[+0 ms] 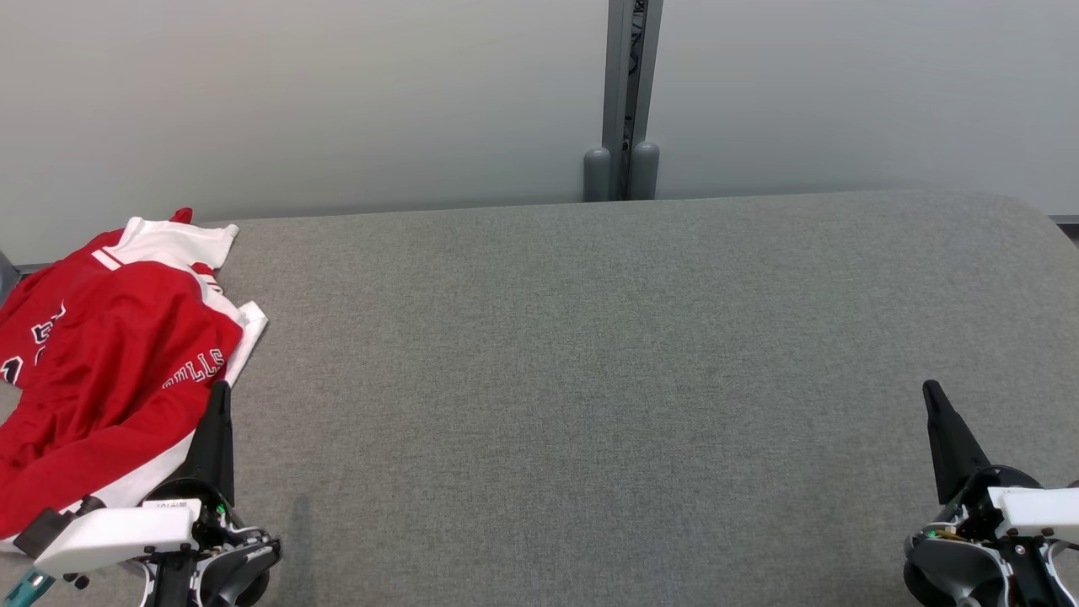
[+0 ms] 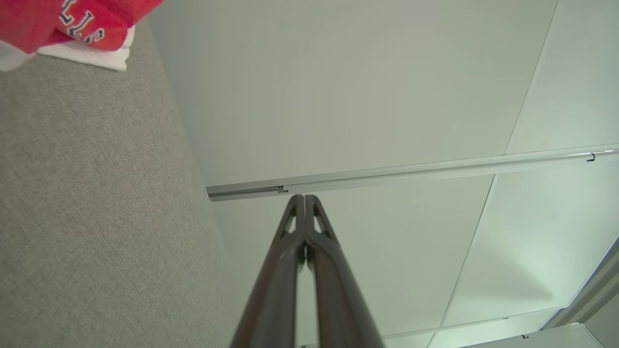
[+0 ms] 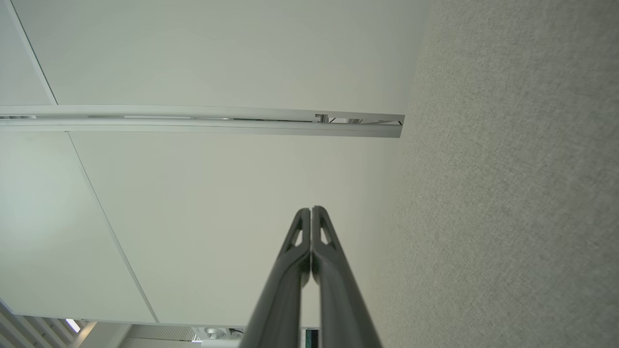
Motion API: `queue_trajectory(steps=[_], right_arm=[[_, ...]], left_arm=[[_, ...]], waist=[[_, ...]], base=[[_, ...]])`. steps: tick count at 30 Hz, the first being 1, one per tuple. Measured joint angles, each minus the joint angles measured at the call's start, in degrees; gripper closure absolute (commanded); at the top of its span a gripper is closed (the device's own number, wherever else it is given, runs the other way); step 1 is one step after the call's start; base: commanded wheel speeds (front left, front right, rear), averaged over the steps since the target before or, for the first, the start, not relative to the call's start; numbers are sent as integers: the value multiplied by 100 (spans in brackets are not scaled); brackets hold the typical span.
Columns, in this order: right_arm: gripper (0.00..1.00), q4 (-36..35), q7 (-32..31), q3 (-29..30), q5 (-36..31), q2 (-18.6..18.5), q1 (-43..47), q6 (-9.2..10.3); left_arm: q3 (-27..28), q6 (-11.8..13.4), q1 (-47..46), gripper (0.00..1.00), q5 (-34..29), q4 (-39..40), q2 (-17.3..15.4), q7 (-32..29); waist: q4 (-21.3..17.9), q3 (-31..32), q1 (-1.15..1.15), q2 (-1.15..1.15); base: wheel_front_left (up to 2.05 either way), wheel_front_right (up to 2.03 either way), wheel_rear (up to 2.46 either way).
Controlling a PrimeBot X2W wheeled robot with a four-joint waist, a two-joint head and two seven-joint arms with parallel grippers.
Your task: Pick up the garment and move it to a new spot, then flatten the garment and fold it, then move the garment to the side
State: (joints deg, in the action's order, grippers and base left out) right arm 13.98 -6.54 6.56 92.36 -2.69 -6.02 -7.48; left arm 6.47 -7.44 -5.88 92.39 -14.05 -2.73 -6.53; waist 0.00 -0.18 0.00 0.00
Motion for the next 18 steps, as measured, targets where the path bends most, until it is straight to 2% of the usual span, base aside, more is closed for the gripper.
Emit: queue_trajectory(steps=[18], right_arm=[[100, 0, 0, 1, 0, 0, -1, 0]], left_arm=[[0, 0, 0, 100, 0, 0, 0, 0]], waist=[[0, 0, 0, 0]], base=[[0, 0, 0]])
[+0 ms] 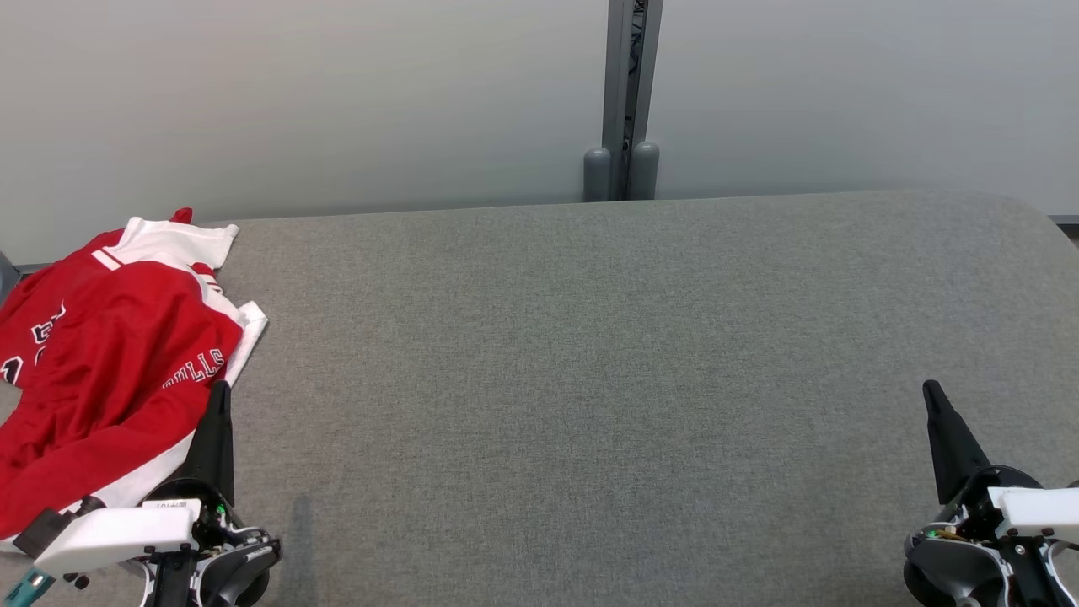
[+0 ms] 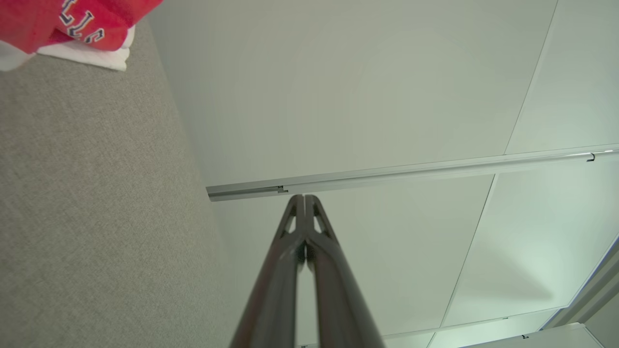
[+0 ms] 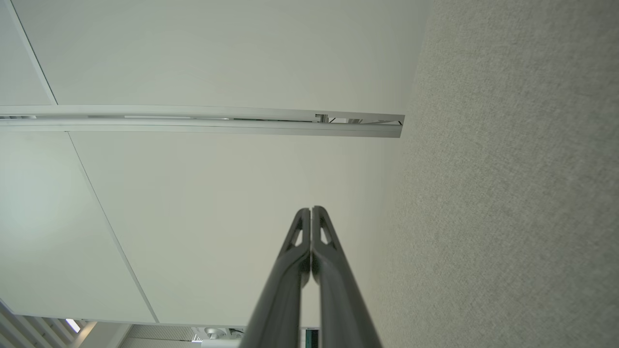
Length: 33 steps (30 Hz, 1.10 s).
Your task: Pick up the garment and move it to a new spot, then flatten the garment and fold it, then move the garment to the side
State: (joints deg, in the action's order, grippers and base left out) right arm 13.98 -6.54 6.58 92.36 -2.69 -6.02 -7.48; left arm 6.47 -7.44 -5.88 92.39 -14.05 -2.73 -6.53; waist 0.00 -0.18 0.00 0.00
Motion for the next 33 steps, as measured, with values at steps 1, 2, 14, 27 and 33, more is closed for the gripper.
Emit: queue_trajectory(steps=[1, 2, 14, 27, 33], right_arm=[[100, 0, 0, 0, 0, 0, 0, 0], [100, 0, 0, 0, 0, 0, 0, 0], [100, 0, 0, 0, 0, 0, 0, 0], [0, 180, 1, -3, 0, 83, 184, 8], [0, 157, 93, -111, 7, 112, 303, 8]], left_arm=[[0, 0, 0, 100, 0, 0, 0, 0], [0, 0, 0, 100, 0, 0, 0, 0], [0, 0, 0, 100, 0, 0, -1, 0], [-19, 2, 208, 0, 0, -185, 68, 2], [-125, 3, 331, 0, -1, -211, 115, 147]], waist=[[0, 0, 0, 0], [0, 0, 0, 0], [0, 0, 0, 0], [0, -1, 0, 0], [9, -5, 0, 0]], base=[[0, 0, 0], [0, 0, 0], [0, 0, 0], [0, 0, 0], [0, 0, 0]])
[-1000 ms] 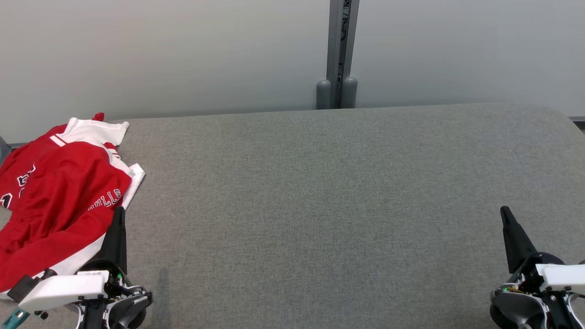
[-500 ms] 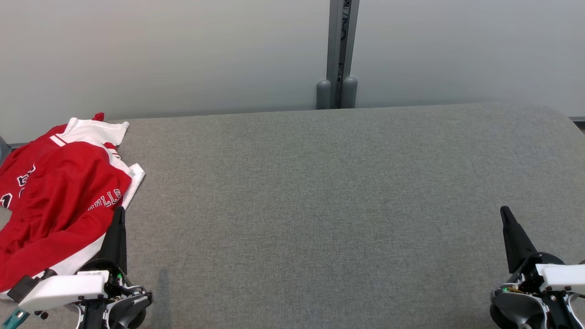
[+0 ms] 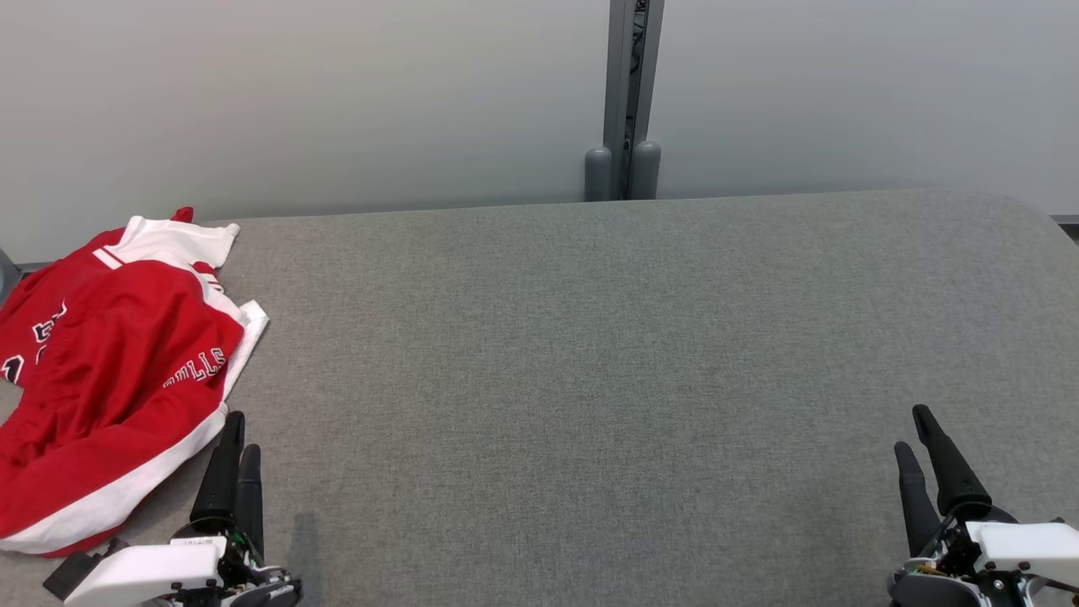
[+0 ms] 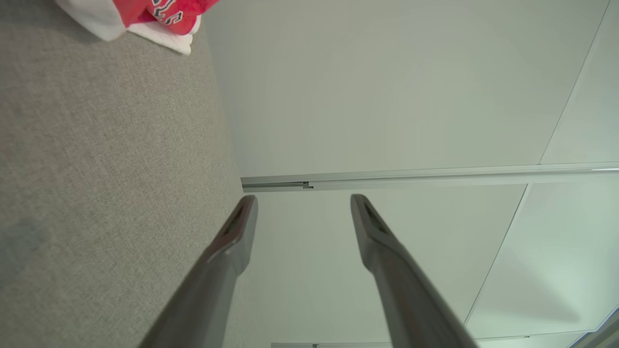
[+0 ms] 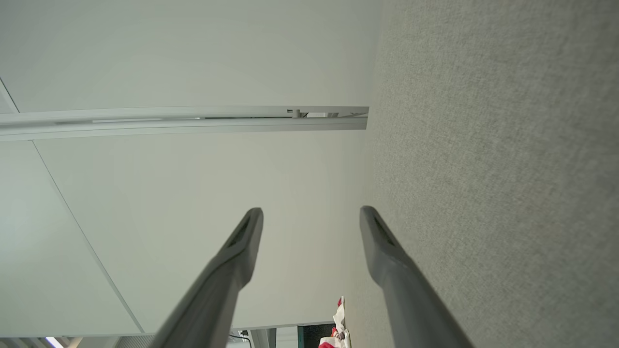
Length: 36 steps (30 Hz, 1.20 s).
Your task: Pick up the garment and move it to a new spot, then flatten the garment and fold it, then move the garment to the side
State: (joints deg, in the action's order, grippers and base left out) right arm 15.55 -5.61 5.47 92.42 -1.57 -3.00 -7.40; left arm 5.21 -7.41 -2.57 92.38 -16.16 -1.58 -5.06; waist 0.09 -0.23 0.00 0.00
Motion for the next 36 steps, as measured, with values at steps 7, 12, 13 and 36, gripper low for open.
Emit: queue_trajectory(steps=[7, 12, 13, 36], right_arm=[[0, -191, 162, -111, 127, -2, -2, 0], [0, -357, 272, -186, 147, -7, -4, 0], [0, -387, 292, -197, 135, -10, -8, 0], [0, -780, 878, -541, -2461, -191, -130, 0]], left_arm=[[-130, 0, -2, 0, -54, 108, -8, 199], [-196, 0, -10, 0, -280, 237, -13, 319], [-202, 0, -11, 0, -337, 253, -15, 342], [-423, 428, -30, 0, -3228, 730, -56, 845]], waist=[[10, -6, 0, 0], [13, -7, 0, 0], [13, -7, 0, 0], [38, -34, 0, 0]], base=[[0, 0, 0], [0, 0, 0], [0, 0, 0], [0, 0, 0]])
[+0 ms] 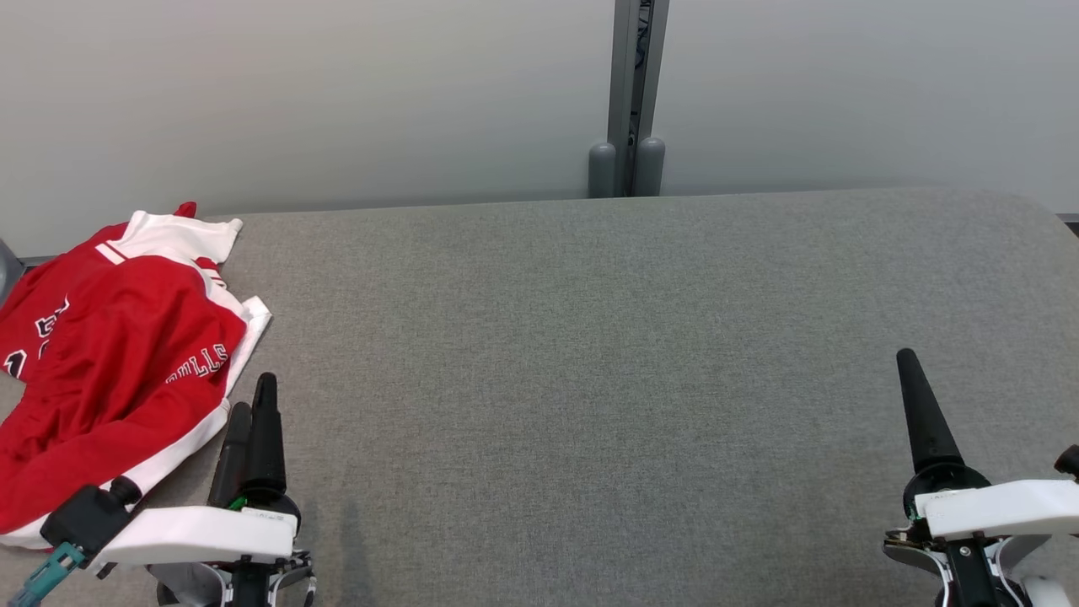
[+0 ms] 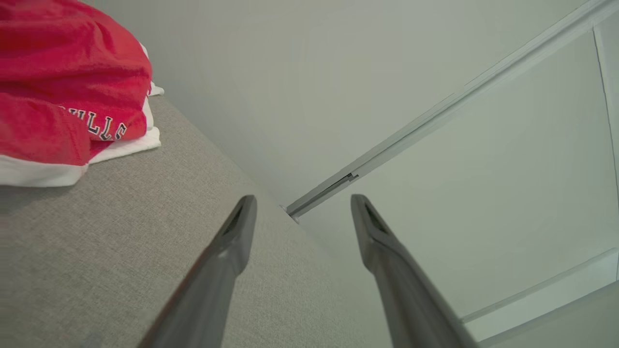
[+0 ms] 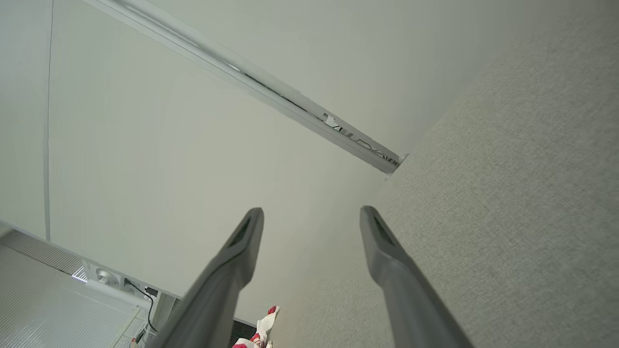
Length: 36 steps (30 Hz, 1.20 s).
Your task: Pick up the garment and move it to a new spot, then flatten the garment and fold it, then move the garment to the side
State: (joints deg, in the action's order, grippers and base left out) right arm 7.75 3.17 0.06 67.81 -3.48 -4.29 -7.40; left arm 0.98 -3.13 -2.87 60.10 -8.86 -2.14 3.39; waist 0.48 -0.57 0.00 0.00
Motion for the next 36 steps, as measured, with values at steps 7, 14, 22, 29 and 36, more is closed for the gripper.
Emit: queue_trajectory(steps=[7, 14, 22, 29, 36], right_arm=[[0, 13, 145, -107, -967, -48, -21, 0], [0, 25, 248, -260, -1924, -132, -53, 0], [0, 79, 403, -189, -3016, -146, -93, 0], [0, 187, 502, -212, -3637, -180, -105, -1], [0, 237, 603, -181, -3991, -166, -115, -1]], left_arm=[[-171, 445, 1, 0, -989, -138, -5, 129], [-328, 660, -29, 0, -1775, -305, -13, 254], [-415, 773, -65, 0, -2488, -304, -21, 399], [-398, 787, -65, 0, -2846, -277, -24, 494], [-366, 824, -65, 0, -3167, -211, -31, 583]], waist=[[5, -9, 0, 0], [5, -12, 0, 0], [6, -8, 0, 0], [8, -2, 0, 0], [17, -16, 0, 0]], base=[[0, 0, 0], [0, 0, 0], [0, 0, 0], [0, 0, 0], [0, 0, 0]])
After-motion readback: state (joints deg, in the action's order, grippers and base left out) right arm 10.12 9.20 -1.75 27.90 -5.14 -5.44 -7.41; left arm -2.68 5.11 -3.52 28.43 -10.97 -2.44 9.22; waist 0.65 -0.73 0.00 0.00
